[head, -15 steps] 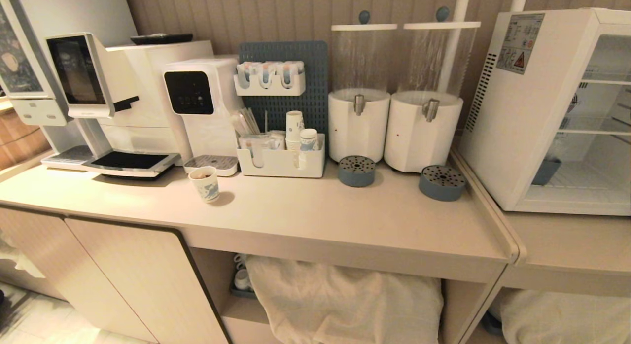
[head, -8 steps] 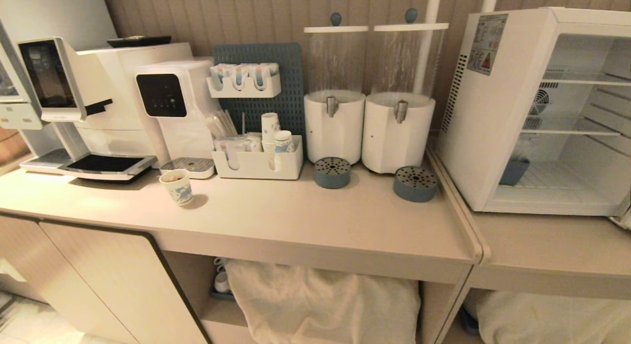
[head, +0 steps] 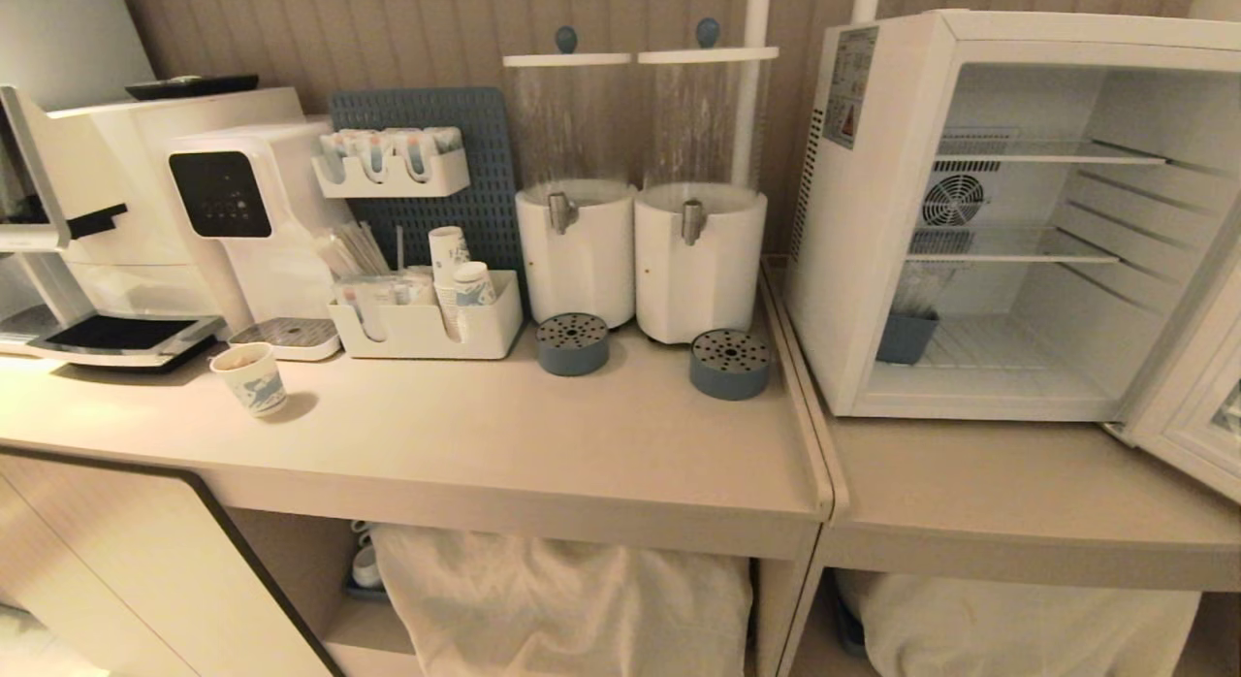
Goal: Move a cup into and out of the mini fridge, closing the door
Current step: Put the paper cup in the freezer
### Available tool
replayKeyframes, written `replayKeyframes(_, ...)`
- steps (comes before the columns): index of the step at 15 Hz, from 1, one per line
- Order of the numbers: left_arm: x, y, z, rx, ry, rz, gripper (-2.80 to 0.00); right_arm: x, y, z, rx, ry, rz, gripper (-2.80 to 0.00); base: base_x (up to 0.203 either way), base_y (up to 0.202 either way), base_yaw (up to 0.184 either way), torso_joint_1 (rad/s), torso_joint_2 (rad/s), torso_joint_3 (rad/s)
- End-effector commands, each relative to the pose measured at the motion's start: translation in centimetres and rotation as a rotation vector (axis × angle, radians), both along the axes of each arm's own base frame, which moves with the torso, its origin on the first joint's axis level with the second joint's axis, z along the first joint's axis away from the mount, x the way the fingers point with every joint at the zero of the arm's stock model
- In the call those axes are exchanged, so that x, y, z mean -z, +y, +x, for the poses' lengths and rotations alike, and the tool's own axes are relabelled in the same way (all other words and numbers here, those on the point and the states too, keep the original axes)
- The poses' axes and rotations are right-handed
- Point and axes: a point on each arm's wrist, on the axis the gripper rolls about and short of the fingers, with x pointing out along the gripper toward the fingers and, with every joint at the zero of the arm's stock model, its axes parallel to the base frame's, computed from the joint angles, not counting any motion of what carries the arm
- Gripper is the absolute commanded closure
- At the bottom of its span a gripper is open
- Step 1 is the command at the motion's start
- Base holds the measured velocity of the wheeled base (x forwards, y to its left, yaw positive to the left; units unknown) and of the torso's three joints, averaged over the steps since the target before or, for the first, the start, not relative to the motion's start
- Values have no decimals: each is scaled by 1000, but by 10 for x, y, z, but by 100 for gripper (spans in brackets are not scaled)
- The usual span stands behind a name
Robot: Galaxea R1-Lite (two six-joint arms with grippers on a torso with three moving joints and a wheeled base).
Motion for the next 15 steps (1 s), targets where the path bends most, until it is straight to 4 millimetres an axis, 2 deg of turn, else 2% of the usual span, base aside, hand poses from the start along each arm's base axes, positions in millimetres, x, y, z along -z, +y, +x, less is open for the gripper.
replayKeyframes(1, 0, 0, 0, -2, 0, 0, 0, 0, 0, 0, 0, 4, 1, 0, 0, -201, -11, 0, -2, 5)
replayKeyframes(5, 0, 0, 0, -2, -2, -5, 0, 0, 0, 0, -1, 4, 0, 0, 75, -175, -14, 4, 2, 3)
replayKeyframes(8, 0, 0, 0, -1, -2, -5, 0, 1, 0, 0, 1, 2, 6, 0, 15, -16, -4, 2, 2, 1)
replayKeyframes(9, 0, 0, 0, -4, -2, -7, 0, -6, 0, 0, 5, -41, 8, 0, 0, 0, 0, 0, 0, 0)
replayKeyframes(11, 0, 0, 0, -2, -3, -8, 0, -38, 0, -9, 13, -187, 32, 0, 0, 0, 0, 0, 0, 0)
replayKeyframes(13, 0, 0, 0, -2, -3, -7, 0, -90, 0, -21, 10, -277, 41, 0, 0, 0, 0, 0, 0, 0)
replayKeyframes(15, 0, 0, 0, -3, -3, -8, 0, -137, 0, -7, 8, -238, 47, 0, 0, 0, 0, 0, 0, 0)
